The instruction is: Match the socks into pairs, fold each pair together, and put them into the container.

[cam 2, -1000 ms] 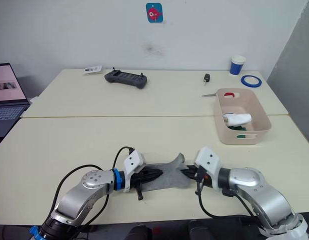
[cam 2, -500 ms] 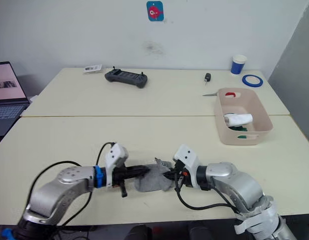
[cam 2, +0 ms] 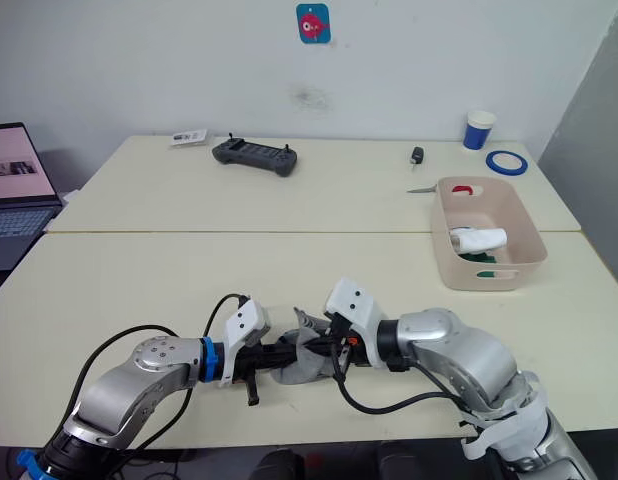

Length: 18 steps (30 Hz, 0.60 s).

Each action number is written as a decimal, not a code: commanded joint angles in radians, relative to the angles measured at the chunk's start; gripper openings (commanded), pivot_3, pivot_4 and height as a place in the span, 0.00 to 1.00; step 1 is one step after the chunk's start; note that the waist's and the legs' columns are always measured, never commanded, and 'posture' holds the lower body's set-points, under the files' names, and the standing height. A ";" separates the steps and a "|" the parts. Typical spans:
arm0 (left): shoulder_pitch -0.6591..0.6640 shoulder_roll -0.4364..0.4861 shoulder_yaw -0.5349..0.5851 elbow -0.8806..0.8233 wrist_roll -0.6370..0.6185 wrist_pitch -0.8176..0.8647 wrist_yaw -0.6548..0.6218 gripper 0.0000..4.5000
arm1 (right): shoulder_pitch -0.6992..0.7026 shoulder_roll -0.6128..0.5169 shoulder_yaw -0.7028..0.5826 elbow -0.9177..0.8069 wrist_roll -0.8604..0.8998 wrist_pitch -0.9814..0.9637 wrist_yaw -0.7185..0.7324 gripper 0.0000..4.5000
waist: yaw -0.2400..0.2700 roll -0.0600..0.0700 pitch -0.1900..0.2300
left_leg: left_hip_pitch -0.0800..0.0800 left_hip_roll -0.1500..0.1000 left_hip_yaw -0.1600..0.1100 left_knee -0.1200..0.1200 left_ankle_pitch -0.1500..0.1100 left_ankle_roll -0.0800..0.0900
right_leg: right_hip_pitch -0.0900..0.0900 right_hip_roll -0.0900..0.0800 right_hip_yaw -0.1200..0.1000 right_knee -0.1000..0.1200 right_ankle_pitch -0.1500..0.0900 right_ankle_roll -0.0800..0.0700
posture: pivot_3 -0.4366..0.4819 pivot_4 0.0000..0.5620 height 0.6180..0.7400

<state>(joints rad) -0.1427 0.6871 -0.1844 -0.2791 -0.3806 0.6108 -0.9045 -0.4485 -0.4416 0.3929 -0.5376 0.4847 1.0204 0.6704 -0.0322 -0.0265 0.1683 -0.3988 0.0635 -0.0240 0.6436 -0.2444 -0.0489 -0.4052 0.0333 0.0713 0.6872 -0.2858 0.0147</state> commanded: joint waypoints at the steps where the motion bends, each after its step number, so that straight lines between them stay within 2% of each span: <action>1: 0.000 0.008 -0.001 0.028 0.024 -0.003 0.003 0.00 | -0.010 0.029 0.028 0.054 -0.024 -0.039 -0.007 0.00 | -0.001 0.000 0.000 | 0.000 0.000 0.000 0.000 0.000 0.000 | 0.000 0.000 0.000 0.000 0.000 0.000 | 0.48 0.27 1.00; 8: -0.010 0.034 0.058 0.005 0.011 -0.014 0.008 0.00 | -0.019 0.099 0.074 0.207 -0.076 -0.114 0.006 0.00 | -0.003 0.000 0.000 | 0.000 0.000 0.000 0.000 0.000 0.000 | -0.001 0.000 0.000 0.001 0.000 0.000 | 0.48 0.27 1.00; 13: 0.005 0.085 0.177 -0.013 -0.023 -0.005 0.009 0.00 | -0.029 0.110 0.097 0.235 -0.104 -0.136 0.024 0.00 | -0.003 0.000 0.001 | 0.000 0.001 0.000 0.000 0.000 0.000 | -0.001 0.001 0.000 0.001 0.000 0.000 | 0.48 0.27 1.00; 18: 0.039 0.121 0.280 0.000 -0.031 -0.020 0.014 0.00 | -0.064 0.098 0.069 0.154 -0.067 -0.087 0.052 0.31 | -0.004 0.001 0.003 | -0.001 0.001 0.000 -0.002 0.000 0.000 | -0.002 0.001 0.000 0.000 -0.001 -0.001 | 0.48 0.27 1.00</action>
<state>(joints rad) -0.1092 0.8035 0.0672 -0.2656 -0.3982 0.6058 -0.8917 -0.4876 -0.3454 0.4902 -0.3205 0.3853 0.9231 0.7028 -0.0361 -0.0253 0.1710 -0.3999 0.0642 -0.0241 0.6416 -0.2444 -0.0488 -0.4075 0.0338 0.0712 0.6869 -0.2866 0.0137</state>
